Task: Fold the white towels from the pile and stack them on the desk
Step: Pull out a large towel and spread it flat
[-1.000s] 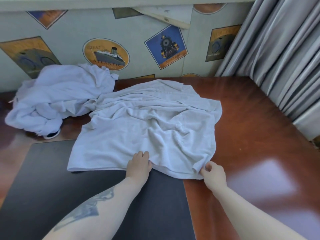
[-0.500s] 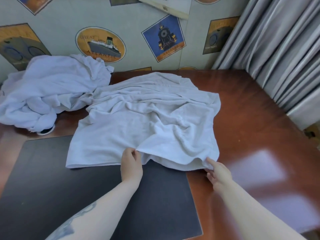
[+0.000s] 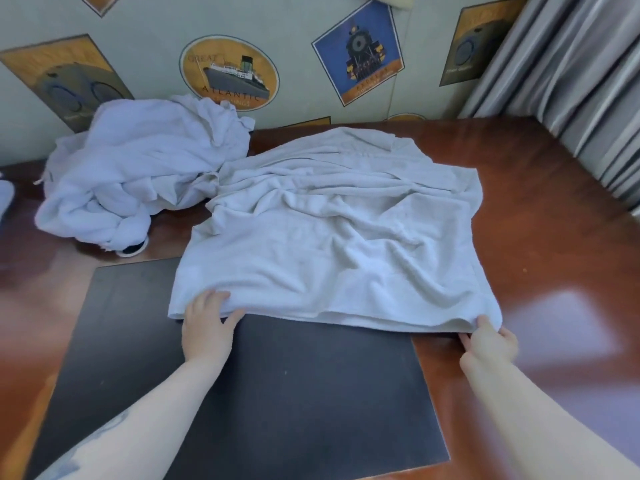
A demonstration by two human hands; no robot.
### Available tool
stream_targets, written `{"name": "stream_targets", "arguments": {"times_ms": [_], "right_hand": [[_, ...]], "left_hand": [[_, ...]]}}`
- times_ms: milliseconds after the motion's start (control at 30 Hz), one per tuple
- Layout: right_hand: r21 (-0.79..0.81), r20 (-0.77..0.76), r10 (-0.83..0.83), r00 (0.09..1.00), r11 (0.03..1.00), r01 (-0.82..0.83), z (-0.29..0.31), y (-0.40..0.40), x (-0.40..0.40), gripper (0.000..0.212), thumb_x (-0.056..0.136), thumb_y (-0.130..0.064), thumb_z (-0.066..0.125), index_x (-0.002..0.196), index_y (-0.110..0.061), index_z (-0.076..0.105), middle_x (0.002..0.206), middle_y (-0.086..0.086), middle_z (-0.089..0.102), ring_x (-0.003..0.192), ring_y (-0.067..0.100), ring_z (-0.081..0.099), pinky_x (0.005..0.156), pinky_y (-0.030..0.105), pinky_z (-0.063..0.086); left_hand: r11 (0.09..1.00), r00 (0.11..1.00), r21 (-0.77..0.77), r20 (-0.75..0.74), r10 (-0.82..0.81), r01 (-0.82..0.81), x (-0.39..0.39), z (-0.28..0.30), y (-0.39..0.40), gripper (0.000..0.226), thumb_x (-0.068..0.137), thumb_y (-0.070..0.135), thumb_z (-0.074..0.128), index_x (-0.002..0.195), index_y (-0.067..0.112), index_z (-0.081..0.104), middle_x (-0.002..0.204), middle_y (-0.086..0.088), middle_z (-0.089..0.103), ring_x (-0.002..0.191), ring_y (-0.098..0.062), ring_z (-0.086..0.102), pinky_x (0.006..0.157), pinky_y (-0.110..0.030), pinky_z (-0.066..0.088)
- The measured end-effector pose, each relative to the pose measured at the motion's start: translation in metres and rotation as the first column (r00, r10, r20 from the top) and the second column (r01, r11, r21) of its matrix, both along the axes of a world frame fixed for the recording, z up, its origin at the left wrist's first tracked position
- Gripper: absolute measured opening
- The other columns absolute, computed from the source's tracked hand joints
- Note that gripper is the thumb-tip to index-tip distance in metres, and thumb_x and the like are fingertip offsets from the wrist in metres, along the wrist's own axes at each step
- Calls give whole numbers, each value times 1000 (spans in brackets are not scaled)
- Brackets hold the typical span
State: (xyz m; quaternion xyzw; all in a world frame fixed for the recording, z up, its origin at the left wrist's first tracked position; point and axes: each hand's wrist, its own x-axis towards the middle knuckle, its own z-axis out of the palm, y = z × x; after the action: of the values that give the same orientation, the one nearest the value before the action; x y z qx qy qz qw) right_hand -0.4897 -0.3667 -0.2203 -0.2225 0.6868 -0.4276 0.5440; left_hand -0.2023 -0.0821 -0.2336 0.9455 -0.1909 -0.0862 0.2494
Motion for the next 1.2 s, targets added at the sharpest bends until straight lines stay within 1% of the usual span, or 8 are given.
{"name": "stream_targets", "arguments": {"times_ms": [200,300,367,467,600,933,1100,1200], "right_hand": [[1,-5,196,981,981,-196,-4,14,7,8,87,-22,71,89,-16,66,99,-2,68,90,14,66,85,37,57],[2,-27,219,975,976,-219,-2,15,3,16,86,-19,71,102,-16,72,110,-3,70,93,13,67,84,37,57],[1,-39,201,979,980,-201,-2,14,2,29,88,-17,68,116,-12,69,114,1,69,98,17,67,84,36,57],[-1,-32,146,989,989,-146,-3,16,1,11,92,-18,61,92,-7,64,105,9,63,95,22,63,86,41,57],[13,41,75,996,997,-75,0,20,2,13,99,-22,50,101,-10,54,112,12,57,101,26,60,88,42,55],[9,21,93,995,996,-93,-5,21,7,10,95,-17,60,97,-8,61,114,13,64,101,26,64,83,35,55],[9,7,10,1000,1000,-10,-8,21,7,13,92,-16,66,98,-5,63,112,13,66,100,27,66,86,35,55],[1,5,-36,999,999,36,-5,20,3,16,92,-16,66,102,-4,62,109,13,66,89,25,67,83,33,55]], "left_hand": [[998,996,61,85,19,-25,36,-1,22,17,94,25,63,105,12,65,112,-4,60,110,-31,45,79,-46,43],[995,994,-33,36,100,-99,47,0,25,14,100,23,49,95,16,61,98,-5,62,95,-31,50,70,-42,43],[972,980,-122,-18,199,-200,52,1,30,14,100,20,43,92,19,55,94,-5,61,86,-29,49,71,-40,38],[968,980,-162,-83,180,-191,54,3,41,16,98,11,45,100,20,58,100,-1,62,94,-25,53,80,-37,40],[887,934,-300,-173,313,-352,51,14,46,46,85,-10,37,109,20,61,112,4,61,101,-14,52,92,-27,38],[984,984,-76,56,168,-164,70,8,49,20,89,29,67,104,18,58,103,1,52,100,-26,51,73,-43,46],[990,993,-110,62,99,-91,79,-3,52,3,95,14,57,95,17,56,98,-2,50,86,-26,51,73,-40,43],[945,962,-198,34,270,-259,92,-5,65,10,95,7,50,98,15,55,104,-9,54,89,-30,52,79,-43,42]]}}
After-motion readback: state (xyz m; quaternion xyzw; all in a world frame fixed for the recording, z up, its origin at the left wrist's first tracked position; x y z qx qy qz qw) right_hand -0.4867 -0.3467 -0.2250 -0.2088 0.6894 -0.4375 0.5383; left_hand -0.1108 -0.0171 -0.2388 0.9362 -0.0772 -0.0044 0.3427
